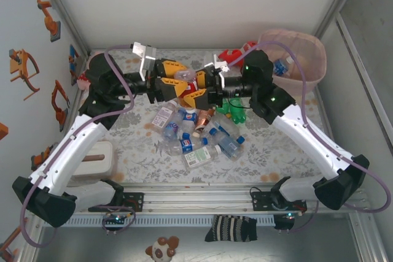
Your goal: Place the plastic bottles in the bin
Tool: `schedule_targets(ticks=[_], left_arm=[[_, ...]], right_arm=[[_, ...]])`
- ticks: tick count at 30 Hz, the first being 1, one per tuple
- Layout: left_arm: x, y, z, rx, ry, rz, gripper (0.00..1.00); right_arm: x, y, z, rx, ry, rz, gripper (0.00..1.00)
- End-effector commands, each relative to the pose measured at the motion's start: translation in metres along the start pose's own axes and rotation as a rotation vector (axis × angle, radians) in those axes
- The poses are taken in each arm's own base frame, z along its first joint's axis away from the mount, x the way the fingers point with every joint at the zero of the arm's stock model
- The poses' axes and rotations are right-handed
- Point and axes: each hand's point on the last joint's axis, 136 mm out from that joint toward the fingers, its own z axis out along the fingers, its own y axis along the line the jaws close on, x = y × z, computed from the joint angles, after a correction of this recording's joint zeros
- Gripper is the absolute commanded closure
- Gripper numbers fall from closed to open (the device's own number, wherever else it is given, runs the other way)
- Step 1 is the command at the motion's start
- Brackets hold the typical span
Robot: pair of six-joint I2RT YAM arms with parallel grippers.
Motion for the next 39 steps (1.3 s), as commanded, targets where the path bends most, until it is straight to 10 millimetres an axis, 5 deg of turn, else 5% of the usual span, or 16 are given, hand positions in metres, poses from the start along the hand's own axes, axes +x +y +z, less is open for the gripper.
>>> schedule_targets(ticks=[1, 8, 15, 23, 31, 39], left_arm=[[-0.02, -0.013, -0.004, 0.006, -0.039, 0.092, 0.46], [-0.02, -0.005, -0.011, -0.1, -0.05, 0.122, 0.25], [-0.013, 0.011, -0.025, -0.26, -0.049, 0.14, 0.2], [-0.003, 0.021, -0.027, -0.292, -0.032, 0.107, 0.2], [0.003, 0.029, -0.025, -0.311, -0.023, 0.086, 0.21], [0.009, 0.035, -0.025, -0.326, -0.01, 0.064, 0.22]], right_arm=[[-0.008, 0.006, 0.0, -0.015, -0.023, -0.028, 0.53], [-0.009, -0.006, -0.007, 0.1, -0.001, -0.05, 0.54], [-0.013, -0.054, -0.048, 0.342, 0.011, 0.077, 0.56], [-0.011, -0.132, -0.152, 0.8, -0.018, 0.32, 0.61], [0.012, -0.183, -0.261, 1.159, -0.047, 0.61, 0.62], [0.054, -0.214, -0.319, 1.285, -0.009, 0.837, 0.64]])
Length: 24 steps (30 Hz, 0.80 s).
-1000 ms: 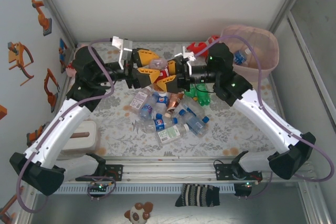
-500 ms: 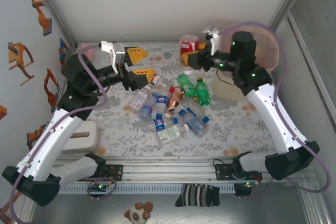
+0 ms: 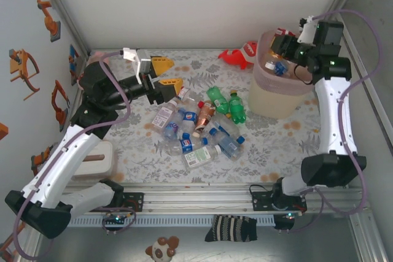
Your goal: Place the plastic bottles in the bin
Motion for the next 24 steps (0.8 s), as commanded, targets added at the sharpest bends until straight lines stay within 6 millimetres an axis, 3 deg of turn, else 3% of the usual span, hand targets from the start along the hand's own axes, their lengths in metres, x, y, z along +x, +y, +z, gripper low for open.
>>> schedule_targets(ticks=[1, 24], left_arm=[[0.005, 0.004, 0.0, -0.012, 0.008, 0.003, 0.22], [0.022, 0.024, 0.012, -0.054, 0.03, -0.066, 0.26]], right_arm=[[0.01, -0.016, 0.003, 0.064, 0.086, 0.04, 0.63], [0.124, -0.081, 0.089, 0.126, 0.595, 0.078, 0.55]])
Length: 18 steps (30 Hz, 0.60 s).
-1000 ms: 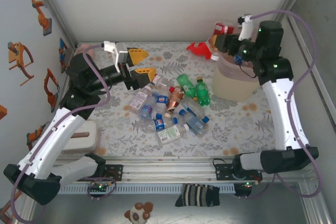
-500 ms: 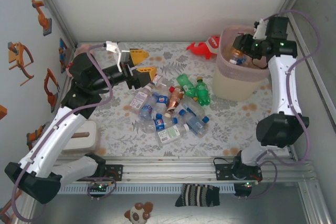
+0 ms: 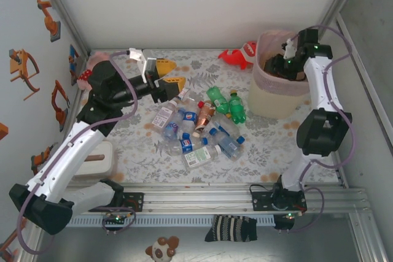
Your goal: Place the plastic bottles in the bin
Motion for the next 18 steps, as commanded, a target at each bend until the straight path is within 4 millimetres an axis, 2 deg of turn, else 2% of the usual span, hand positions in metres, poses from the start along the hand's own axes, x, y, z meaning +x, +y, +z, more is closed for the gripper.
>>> schedule_targets(ticks=[1, 4, 8, 11, 18], left_arm=[[-0.002, 0.003, 0.0, -0.008, -0.016, -0.007, 0.26], [0.0, 0.004, -0.001, -0.016, -0.011, -0.011, 0.26], [0.001, 0.007, -0.002, -0.037, -0.006, -0.01, 0.26], [0.002, 0.008, -0.002, -0.046, 0.0, -0.01, 0.26], [0.01, 0.016, 0.0, -0.075, 0.028, -0.025, 0.25]], right_arm=[[0.014, -0.002, 0.011, 0.024, 0.084, -0.027, 0.54], [0.015, -0.008, 0.021, 0.043, 0.113, -0.02, 0.47], [0.013, -0.009, 0.023, 0.055, 0.12, -0.021, 0.38], [0.01, -0.005, 0.017, 0.053, 0.098, -0.029, 0.31], [0.004, 0.005, -0.007, 0.059, 0.037, -0.046, 0.28]])
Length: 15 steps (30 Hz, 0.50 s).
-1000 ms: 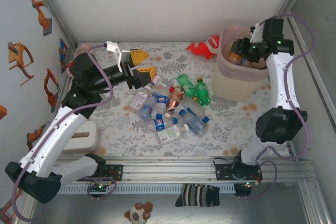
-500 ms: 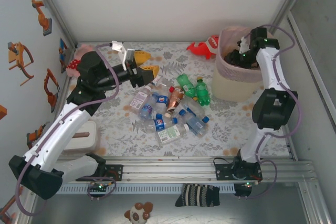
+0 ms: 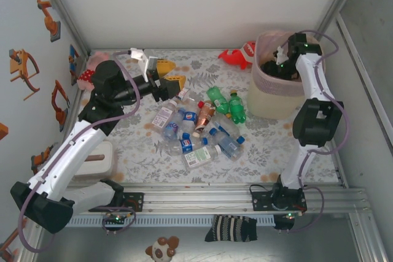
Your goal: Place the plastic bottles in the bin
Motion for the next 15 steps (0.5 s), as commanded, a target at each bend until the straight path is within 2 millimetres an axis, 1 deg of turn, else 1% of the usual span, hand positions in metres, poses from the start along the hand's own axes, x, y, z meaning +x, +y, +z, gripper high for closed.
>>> schedule_targets(ticks=[1, 5, 9, 13, 15], left_arm=[[0.004, 0.007, -0.001, -0.028, 0.015, -0.003, 0.25], [0.018, 0.016, 0.001, -0.07, 0.062, -0.021, 0.25], [0.037, 0.028, 0.001, -0.123, 0.128, -0.049, 0.25], [0.061, 0.042, 0.001, -0.181, 0.206, -0.083, 0.26], [0.076, 0.049, 0.0, -0.212, 0.254, -0.109, 0.26]], right_arm=[[-0.002, 0.016, -0.036, 0.011, -0.073, -0.032, 0.28], [-0.002, 0.023, -0.058, 0.02, -0.125, -0.046, 0.28], [-0.001, 0.032, -0.082, 0.022, -0.185, -0.056, 0.29], [0.0, 0.04, -0.106, 0.025, -0.247, -0.069, 0.3], [0.002, 0.044, -0.117, 0.029, -0.276, -0.078, 0.3]])
